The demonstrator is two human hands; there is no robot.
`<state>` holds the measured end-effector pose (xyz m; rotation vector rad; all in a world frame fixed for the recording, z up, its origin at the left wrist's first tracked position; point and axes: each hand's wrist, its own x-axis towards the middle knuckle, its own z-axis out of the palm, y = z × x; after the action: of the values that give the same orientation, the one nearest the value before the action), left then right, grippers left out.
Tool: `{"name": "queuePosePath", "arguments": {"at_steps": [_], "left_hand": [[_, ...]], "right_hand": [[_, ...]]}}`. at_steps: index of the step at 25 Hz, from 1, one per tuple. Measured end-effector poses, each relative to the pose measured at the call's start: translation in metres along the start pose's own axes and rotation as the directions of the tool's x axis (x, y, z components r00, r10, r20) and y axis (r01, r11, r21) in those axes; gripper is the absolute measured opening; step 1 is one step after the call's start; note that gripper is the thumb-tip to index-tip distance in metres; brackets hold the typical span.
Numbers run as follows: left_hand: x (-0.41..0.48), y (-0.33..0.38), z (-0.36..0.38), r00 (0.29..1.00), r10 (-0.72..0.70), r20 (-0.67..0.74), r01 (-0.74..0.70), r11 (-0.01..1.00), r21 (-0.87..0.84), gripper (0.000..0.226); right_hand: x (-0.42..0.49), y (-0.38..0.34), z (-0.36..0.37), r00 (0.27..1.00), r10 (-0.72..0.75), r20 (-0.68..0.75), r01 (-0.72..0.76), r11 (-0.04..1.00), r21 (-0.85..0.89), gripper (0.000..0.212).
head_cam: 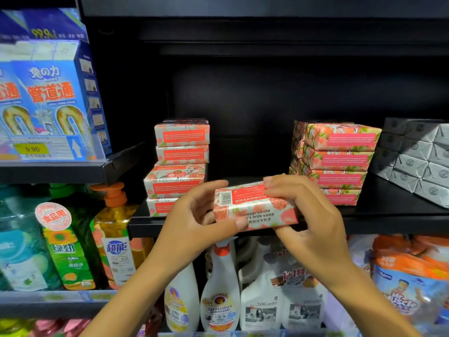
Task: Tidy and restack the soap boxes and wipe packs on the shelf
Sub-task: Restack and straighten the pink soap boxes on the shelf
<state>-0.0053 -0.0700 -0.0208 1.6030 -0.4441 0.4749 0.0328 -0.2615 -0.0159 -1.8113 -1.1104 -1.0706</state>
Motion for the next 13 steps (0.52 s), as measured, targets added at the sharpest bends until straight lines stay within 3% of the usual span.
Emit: {"name": "queuePosePath", "arguments": {"at_steps": [3,5,7,8,10,13], "left_hand": [[-0.002,0.000,-0.003,0.999,0.041,0.019,-0.042,0.997,0.064,0.066],[-0.004,-0.001,-0.003,0.995,0.102,0.018,-0.104,0.990,0.099,0.066],[-0.005,-0.003,-0.003,0.985,0.172,0.032,-0.175,0.973,0.151,0.065],[-0.005,-0.005,-0.002,0.976,0.211,0.048,-0.216,0.958,0.190,0.064],[-0.005,-0.008,0.000,0.955,0.284,0.081,-0.296,0.915,0.273,0.061],[-0.005,-0.011,0.002,0.932,0.346,0.108,-0.361,0.854,0.374,0.056]], "right_hand": [[-0.004,0.004,0.003,0.998,0.008,0.066,-0.007,1.000,-0.010,0.051],[-0.005,0.007,0.000,0.961,0.184,0.205,-0.199,0.978,0.057,0.073],[-0.003,0.007,-0.005,0.840,0.373,0.394,-0.465,0.869,0.169,0.100],[-0.003,0.009,-0.006,0.796,0.413,0.443,-0.542,0.811,0.219,0.103],[0.000,0.010,-0.008,0.784,0.443,0.435,-0.583,0.767,0.268,0.090],[0.004,0.008,-0.009,0.843,0.405,0.353,-0.507,0.818,0.271,0.062]]}}
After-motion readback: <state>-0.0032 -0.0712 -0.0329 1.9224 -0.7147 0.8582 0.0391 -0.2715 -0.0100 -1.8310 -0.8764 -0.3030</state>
